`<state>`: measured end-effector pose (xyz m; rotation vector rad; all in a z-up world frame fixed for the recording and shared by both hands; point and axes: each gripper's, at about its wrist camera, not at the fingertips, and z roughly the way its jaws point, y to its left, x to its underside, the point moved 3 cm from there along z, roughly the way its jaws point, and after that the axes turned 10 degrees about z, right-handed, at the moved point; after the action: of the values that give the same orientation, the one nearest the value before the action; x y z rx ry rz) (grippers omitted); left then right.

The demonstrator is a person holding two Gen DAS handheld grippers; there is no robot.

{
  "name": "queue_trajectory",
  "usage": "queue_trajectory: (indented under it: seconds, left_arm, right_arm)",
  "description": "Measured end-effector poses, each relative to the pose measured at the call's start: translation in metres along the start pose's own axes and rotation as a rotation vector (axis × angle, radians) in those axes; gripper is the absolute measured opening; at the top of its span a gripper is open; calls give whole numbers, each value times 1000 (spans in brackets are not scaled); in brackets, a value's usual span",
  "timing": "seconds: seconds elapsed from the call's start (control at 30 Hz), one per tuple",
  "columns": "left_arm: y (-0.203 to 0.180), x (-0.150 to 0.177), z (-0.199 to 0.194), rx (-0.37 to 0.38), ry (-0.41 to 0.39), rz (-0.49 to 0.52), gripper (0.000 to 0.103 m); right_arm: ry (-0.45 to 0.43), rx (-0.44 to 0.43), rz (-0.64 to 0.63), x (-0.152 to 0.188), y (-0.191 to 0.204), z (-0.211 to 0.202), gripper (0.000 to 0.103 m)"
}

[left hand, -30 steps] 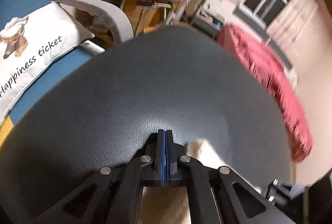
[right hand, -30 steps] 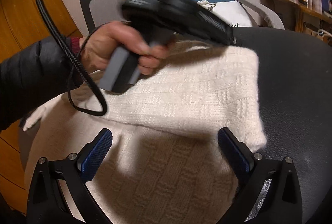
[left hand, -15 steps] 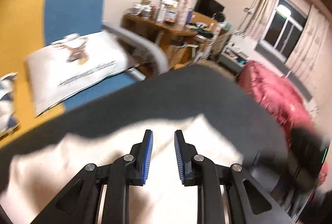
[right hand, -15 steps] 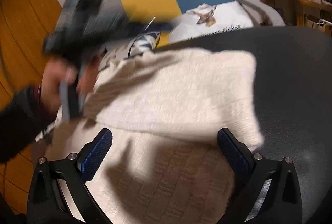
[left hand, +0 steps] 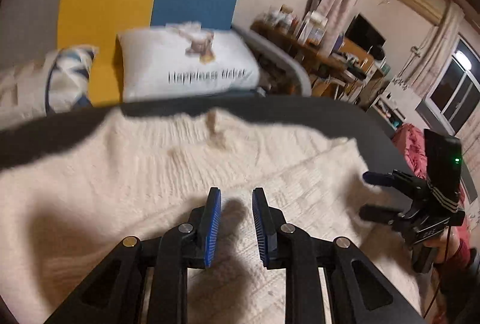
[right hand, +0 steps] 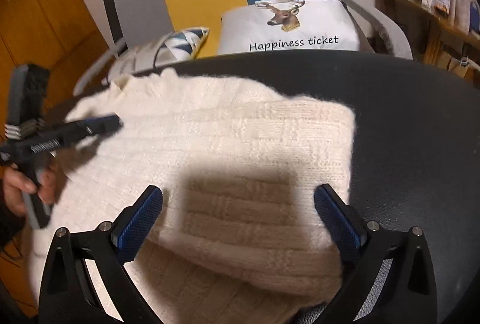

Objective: Fold clothes

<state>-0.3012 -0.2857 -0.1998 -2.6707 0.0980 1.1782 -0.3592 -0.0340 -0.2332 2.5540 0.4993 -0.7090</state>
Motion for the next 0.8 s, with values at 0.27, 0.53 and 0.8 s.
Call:
queue_trajectory:
  seconds: [0.27,0.53,0.8]
  left_arm:
    - [61,29,-46,-108,8,-205,25]
    - [112,64,-67,2,50,-456,30]
    - [124,77,-58,190,51,-618,34]
  right_arm:
    - [21,105,-122,-34,32,23,103]
    - [-18,190,0,-36,22,24,103]
    - [-72,88,62,-3,48,2,103]
